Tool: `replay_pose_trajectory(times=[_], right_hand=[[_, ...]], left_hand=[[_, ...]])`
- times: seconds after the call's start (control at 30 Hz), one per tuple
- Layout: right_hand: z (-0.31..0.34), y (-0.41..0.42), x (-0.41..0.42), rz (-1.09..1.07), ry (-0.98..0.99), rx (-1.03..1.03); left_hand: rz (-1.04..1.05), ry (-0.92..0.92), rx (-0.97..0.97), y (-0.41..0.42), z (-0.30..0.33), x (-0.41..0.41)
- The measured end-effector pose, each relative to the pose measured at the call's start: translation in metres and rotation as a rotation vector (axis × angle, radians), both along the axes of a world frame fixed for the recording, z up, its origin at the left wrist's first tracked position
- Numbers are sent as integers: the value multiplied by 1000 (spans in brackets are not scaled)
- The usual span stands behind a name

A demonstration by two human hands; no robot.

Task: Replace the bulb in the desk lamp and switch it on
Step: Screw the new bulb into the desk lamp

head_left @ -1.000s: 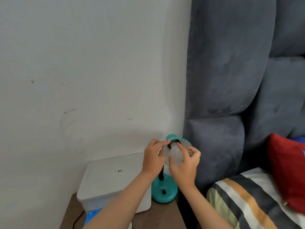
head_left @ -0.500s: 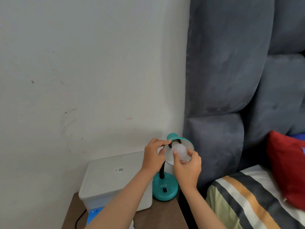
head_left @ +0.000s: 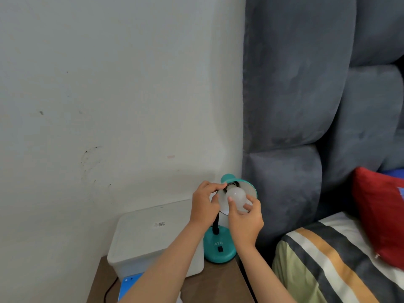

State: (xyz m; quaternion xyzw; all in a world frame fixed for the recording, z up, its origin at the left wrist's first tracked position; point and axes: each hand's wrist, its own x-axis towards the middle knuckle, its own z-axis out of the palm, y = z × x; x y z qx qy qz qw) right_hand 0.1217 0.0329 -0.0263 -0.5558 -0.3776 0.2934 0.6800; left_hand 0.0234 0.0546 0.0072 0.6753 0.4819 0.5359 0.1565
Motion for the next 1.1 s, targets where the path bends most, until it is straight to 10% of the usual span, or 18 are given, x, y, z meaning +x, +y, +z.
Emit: replay_pose_trajectory(times=[1.1], right_hand=[[-12,9,3,-3,-296,56]], left_hand=[[23,27,-9,-2,-1,0]])
